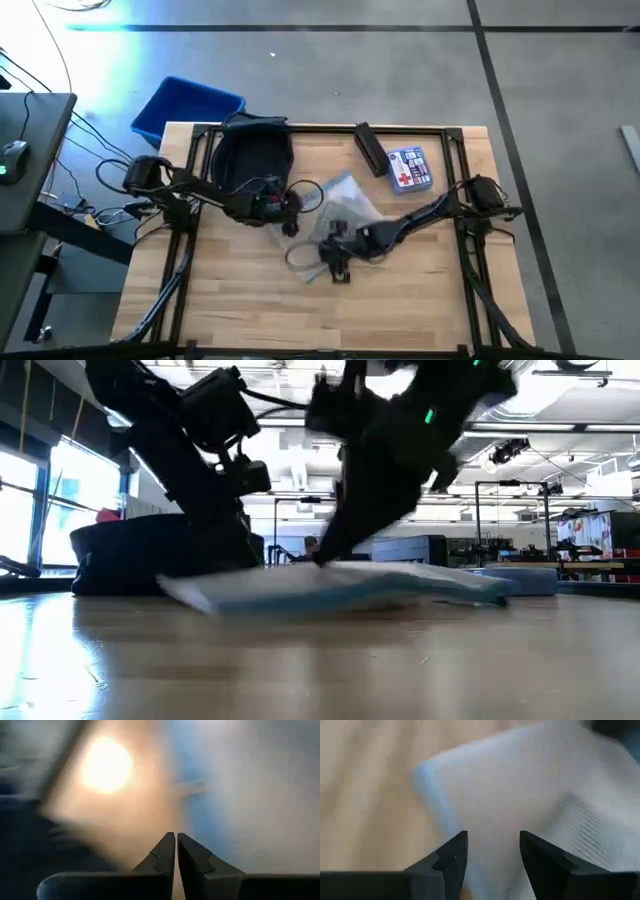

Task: Unpack backpack
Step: Open the white zip bag

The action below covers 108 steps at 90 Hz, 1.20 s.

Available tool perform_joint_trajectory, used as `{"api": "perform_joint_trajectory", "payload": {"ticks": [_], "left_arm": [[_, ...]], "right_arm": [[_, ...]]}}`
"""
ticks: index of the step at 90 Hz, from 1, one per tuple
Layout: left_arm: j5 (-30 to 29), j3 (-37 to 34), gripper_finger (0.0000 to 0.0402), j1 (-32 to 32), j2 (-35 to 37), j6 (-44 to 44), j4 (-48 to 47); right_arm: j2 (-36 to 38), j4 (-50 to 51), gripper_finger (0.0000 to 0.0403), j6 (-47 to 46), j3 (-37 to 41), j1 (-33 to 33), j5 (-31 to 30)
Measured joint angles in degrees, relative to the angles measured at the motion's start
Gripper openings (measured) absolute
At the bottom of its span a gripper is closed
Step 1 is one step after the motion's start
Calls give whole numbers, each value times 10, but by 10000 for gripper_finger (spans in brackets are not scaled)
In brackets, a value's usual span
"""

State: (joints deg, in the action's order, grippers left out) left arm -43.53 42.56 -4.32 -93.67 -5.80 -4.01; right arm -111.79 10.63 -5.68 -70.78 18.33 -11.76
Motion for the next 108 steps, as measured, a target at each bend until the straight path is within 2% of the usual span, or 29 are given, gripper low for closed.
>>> {"api": "perform_joint_trajectory", "payload": {"ticks": [6, 12, 20, 26, 29, 34, 40, 48, 56, 63, 72, 87, 96, 108], "left_arm": [[-59, 6, 0, -12, 13, -12, -11], [-90, 11, 0, -29, 29, -14, -23], [-109, 18, 0, -60, 51, -14, -23], [-93, 23, 0, -87, 67, -11, -21], [-65, 26, 0, -99, 73, -10, -20], [3, 27, 0, -115, 80, -7, -12], [108, 27, 0, -127, 82, -6, 25], [257, 22, 0, -132, 79, 6, 97], [380, 21, 0, -126, 64, 19, 146], [422, 21, 0, -121, 38, 29, 165], [413, 20, 0, -109, 0, 31, 162], [392, 20, 0, -69, -58, 27, 164], [306, 28, 0, -48, -68, 0, 156], [137, 35, 0, -37, -54, -10, 135]], "right_arm": [[3, 5, 165, 14, -21, 18, -32], [12, 32, 165, 13, -40, 28, -78], [32, 89, 165, -22, -63, 44, -187], [59, 145, 165, -43, -69, 54, -269], [71, 178, 165, -54, -69, 54, -294], [93, 233, 165, -85, -65, 47, -299], [112, 298, 165, -121, -51, 29, -302], [123, 328, 165, -153, -20, 2, -314], [125, 327, 165, -168, 13, -25, -259], [121, 301, 165, -179, 46, -40, -201], [120, 269, 165, -204, 87, -43, -173], [120, 249, 165, -275, 124, -12, -128], [120, 223, 165, -313, 140, 20, -93], [120, 85, 165, -328, 159, 60, -57]]}}
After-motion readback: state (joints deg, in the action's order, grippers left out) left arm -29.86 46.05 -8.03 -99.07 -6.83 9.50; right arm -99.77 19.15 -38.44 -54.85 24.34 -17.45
